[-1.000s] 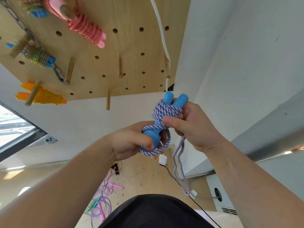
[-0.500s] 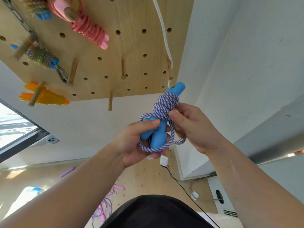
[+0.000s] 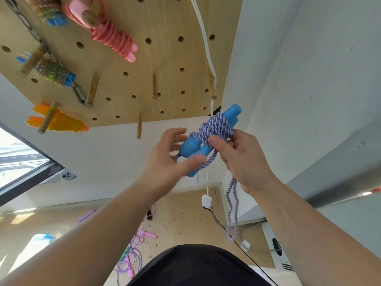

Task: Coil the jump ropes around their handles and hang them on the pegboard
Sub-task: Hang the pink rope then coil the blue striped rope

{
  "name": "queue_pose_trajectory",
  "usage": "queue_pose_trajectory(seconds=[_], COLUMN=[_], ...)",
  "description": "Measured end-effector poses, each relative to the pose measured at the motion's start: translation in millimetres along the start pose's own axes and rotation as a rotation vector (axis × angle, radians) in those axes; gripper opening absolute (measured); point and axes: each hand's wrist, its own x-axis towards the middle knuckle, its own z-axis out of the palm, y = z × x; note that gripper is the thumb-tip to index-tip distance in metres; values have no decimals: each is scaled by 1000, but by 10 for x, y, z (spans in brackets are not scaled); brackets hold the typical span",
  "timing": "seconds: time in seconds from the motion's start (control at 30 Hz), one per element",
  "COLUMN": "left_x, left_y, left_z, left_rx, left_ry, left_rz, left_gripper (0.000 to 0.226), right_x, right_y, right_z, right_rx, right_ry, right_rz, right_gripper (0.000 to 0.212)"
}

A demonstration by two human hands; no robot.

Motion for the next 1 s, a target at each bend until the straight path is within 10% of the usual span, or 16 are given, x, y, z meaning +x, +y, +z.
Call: queue_pose_trajectory(seconds=[0.13,0.33,0.63,1.0], left_x=[-28,122,108,170], left_y=[6,6,69,100], left_z=[152,127,273,244], left_rx=[647,640,698,622], left_ry=[43,108,-37,23], left_rz=[245,257,150,95], left_gripper=[107,47,35,31], right_x=[-39,-98,-73,51], right_y=[1,-4,68,16], right_z=[146,138,175,72], right_rx=[44,79,1,-426], right_ry=[96,-52,202,196], right_rz=[68,102,-100,-222], right_gripper=[35,19,91,88])
